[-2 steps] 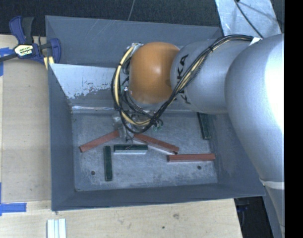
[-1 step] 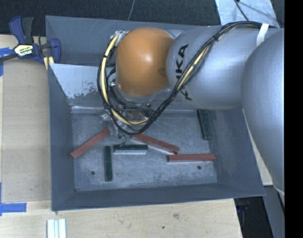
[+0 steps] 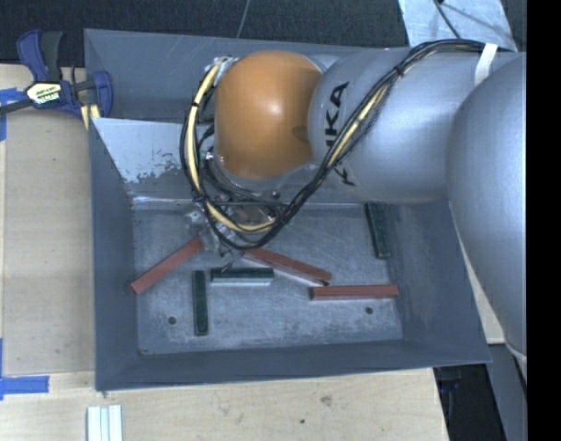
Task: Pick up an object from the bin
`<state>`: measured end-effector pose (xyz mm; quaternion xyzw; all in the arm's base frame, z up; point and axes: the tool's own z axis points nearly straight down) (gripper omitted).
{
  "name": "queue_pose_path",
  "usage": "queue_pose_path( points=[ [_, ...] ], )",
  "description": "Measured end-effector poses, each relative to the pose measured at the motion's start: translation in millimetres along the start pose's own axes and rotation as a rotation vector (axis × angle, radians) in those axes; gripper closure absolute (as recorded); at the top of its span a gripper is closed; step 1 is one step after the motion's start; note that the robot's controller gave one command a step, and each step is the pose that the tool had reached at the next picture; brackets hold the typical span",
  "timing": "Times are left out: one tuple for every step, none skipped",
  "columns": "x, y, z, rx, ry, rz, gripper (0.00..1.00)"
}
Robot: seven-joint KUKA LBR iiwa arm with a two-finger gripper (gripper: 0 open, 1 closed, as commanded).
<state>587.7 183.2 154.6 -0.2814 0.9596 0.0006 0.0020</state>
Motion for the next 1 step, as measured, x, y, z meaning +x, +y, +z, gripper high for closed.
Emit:
queue_pose_path(
  points=[
    [-2.6,24.1,-82.5,0.0,0.001,0.005,1.0]
  ],
)
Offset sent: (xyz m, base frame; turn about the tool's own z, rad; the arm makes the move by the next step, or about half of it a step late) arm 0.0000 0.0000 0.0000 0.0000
